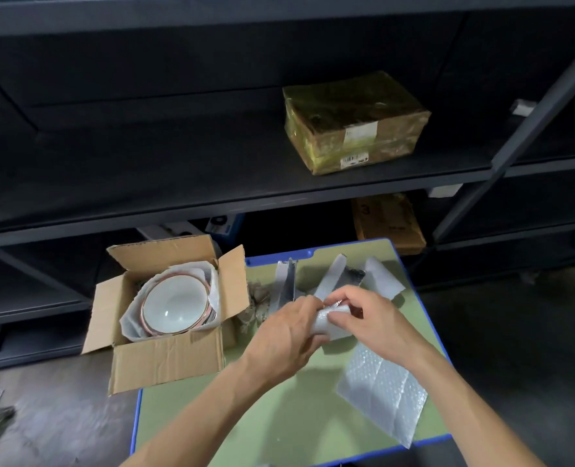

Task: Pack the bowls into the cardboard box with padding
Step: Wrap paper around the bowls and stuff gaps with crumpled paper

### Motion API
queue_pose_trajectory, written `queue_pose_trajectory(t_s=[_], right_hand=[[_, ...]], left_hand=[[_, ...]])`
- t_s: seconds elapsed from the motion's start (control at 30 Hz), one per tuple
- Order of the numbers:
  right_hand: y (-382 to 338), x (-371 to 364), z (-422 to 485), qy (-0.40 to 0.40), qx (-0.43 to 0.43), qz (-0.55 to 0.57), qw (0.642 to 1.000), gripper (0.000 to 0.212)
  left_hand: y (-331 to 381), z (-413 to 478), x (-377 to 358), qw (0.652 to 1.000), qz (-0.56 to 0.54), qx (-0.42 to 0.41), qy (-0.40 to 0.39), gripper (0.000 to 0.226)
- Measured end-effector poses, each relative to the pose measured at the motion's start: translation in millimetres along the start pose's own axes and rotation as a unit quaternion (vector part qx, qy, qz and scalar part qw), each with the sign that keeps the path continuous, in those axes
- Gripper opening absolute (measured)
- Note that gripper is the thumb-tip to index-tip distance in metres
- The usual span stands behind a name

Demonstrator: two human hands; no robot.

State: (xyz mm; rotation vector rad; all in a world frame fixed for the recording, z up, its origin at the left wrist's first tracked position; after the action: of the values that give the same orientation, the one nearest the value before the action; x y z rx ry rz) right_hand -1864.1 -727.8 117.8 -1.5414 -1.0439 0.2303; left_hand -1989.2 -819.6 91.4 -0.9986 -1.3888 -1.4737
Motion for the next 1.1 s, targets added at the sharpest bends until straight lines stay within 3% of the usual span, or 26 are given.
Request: queue_pose_trajectory(t_s=[0.13, 0.27, 0.37, 0.43, 0.6, 0.73, 0.77, 0.83, 0.93, 1.1], right_hand=[[-3, -4, 2, -0.018, 0.008, -0.007, 1.000, 0.006], [-18, -14, -6, -0.056, 0.046, -0.011, 0.997, 0.015], [-28, -18, -8, -0.055, 0.061, -0.017, 0.996, 0.009], [-28, -17, -5, -0.044, 0.057, -0.031, 0.997, 0.007], [-31, -16, 4, -0.019, 0.055, 0.020, 0.998, 0.009], [-44, -22, 4, -0.052, 0.067, 0.064, 0.994, 0.004], [-49, -24, 3, -0.065, 0.072, 0.060, 0.993, 0.014], [-59, -28, 1, -0.083, 0.086, 0.036, 0.992, 0.026], [-74, -38, 3, -0.078, 0.115, 0.028, 0.990, 0.024], [-87, -63, 15, -0.059, 0.113, 0.022, 0.992, 0.009]], left_hand=[[3, -8, 4, 0.999, 0.036, 0.008, -0.005, 0.034], [-7, -7, 8, 0.996, -0.030, 0.063, -0.060, 0.034], [-13, -8, 17, 0.988, -0.094, 0.078, -0.089, 0.025], [-12, -9, 27, 0.993, -0.086, 0.058, -0.051, 0.019], [-7, -19, 45, 0.997, -0.051, 0.034, 0.055, 0.044], [-8, -29, 52, 0.992, -0.103, 0.053, 0.051, 0.023], [-12, -32, 53, 0.989, -0.127, 0.071, 0.042, 0.019], [-20, -39, 56, 0.977, -0.180, 0.116, 0.009, 0.019], [-28, -52, 62, 0.949, -0.270, 0.162, -0.019, 0.026], [-46, -74, 75, 0.953, -0.233, 0.181, 0.072, 0.033]])
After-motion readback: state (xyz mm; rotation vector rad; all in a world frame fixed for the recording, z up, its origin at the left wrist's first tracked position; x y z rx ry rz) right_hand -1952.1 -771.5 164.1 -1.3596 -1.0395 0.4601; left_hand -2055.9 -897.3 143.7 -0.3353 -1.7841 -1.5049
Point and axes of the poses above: each hand's wrist, its own z-axis towards the middle knuckle, its own x-axis out of the back of the hand, y = z × x, the point moved 6 cm from there along z, towards the middle knuckle, and after that the axes turned 14 degrees about z, right-handed, at the moved point
